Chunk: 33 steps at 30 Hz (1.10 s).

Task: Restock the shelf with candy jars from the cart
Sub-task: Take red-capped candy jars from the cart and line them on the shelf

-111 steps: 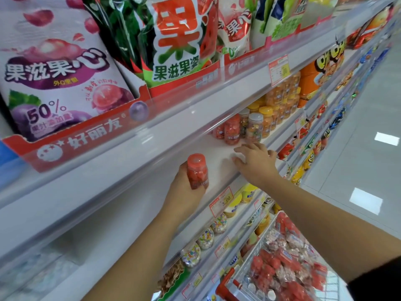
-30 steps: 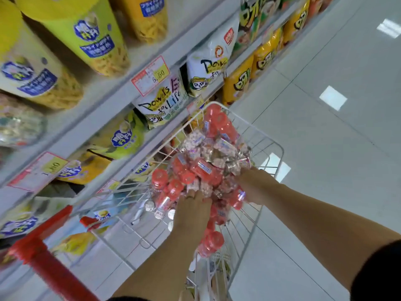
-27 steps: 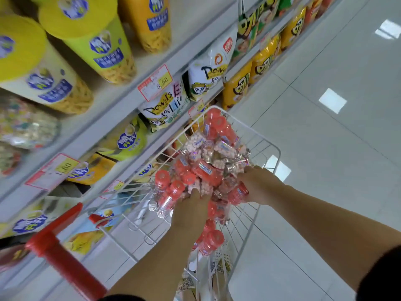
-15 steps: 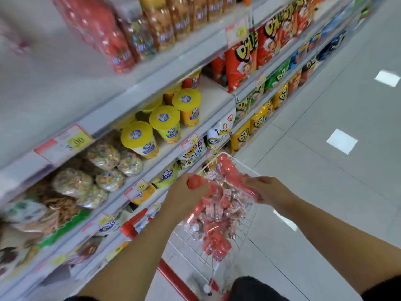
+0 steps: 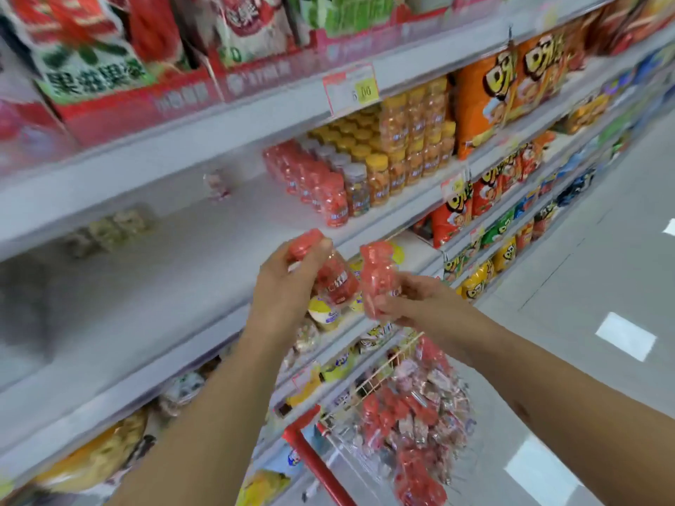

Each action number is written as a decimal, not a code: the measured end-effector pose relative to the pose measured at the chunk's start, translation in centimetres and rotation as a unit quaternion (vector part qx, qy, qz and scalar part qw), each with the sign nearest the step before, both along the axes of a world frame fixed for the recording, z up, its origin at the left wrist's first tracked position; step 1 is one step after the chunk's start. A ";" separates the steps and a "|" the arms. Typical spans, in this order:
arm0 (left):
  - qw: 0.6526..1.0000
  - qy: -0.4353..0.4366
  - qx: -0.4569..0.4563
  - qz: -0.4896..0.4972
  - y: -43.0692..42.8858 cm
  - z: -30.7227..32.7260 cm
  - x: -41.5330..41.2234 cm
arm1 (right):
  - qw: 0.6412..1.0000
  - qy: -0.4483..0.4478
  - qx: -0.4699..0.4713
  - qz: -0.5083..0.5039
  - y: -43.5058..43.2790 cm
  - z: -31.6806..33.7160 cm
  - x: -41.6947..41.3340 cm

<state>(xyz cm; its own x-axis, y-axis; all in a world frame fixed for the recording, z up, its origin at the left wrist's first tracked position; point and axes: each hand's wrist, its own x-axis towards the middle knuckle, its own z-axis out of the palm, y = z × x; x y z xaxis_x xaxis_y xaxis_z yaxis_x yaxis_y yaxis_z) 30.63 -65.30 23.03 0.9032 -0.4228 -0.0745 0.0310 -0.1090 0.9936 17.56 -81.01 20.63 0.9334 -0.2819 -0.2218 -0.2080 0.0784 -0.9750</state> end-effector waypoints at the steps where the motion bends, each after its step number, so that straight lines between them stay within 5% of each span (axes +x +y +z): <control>1: 1.000 -0.015 -0.003 -0.001 0.5 0.6 1.1 | 0.999 -0.003 -0.032 -0.011 0.7 0.6 1.4; 8: 0.987 -0.145 0.066 0.011 2.0 0.9 10.2 | 0.963 -0.070 -0.213 -0.151 4.5 0.1 12.6; 14: 0.974 -0.185 0.130 0.003 1.5 -1.5 15.0 | 0.892 -0.017 -0.383 -0.239 5.3 -1.9 18.4; 20: 0.969 -0.205 0.136 -0.014 1.1 -2.4 17.2 | 0.837 0.044 -0.490 -0.241 6.0 -2.9 20.1; 26: 0.975 -0.175 0.140 -0.002 3.4 -2.2 16.3 | 0.843 0.006 -0.474 -0.253 6.8 -2.5 18.1; 29: 0.953 -0.245 0.175 -0.015 5.5 -2.6 15.0 | 0.808 -0.051 -0.547 -0.211 7.5 -3.3 16.4; 33: 0.911 -0.264 0.285 -0.138 6.0 -3.3 14.2 | 0.796 0.028 -0.595 -0.108 7.1 -2.5 16.6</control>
